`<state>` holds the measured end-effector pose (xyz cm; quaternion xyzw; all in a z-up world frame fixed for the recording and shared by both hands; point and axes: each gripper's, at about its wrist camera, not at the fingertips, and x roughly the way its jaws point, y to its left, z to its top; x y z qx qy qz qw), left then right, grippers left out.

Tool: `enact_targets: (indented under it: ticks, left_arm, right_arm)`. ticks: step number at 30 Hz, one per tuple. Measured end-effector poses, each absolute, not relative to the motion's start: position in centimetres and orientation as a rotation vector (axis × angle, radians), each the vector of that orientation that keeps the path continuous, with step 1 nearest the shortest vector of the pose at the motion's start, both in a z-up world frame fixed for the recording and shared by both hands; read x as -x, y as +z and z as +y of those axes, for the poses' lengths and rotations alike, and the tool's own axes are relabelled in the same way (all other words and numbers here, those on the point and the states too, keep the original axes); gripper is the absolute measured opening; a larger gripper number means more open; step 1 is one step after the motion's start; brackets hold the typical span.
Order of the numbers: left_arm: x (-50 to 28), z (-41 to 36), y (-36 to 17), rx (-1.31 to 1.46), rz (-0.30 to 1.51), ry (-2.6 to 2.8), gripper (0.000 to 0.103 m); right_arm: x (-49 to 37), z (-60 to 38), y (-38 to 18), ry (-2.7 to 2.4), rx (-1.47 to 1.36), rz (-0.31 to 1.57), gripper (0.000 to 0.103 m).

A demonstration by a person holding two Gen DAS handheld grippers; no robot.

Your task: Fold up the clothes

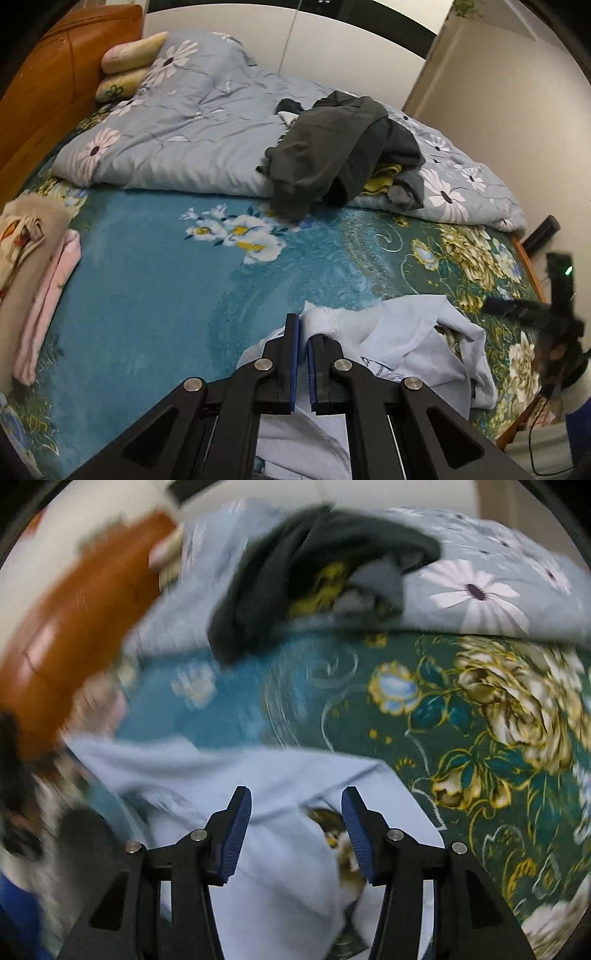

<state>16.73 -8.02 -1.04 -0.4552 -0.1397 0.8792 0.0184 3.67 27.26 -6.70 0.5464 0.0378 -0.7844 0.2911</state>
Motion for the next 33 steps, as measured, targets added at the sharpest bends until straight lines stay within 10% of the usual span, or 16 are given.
enact_targets:
  ticks: [17, 33]
  left_arm:
    - [-16.7, -10.0, -4.3, 1.444, -0.684, 2.706, 0.005]
    - [-15.7, -9.8, -5.7, 1.506, -0.704, 2.638, 0.005]
  right_arm:
    - [-8.6, 18.2, -16.8, -1.971, -1.123, 1.091, 0.052]
    - [-5.0, 17.4, -12.2, -2.209, -1.166, 0.788, 0.008]
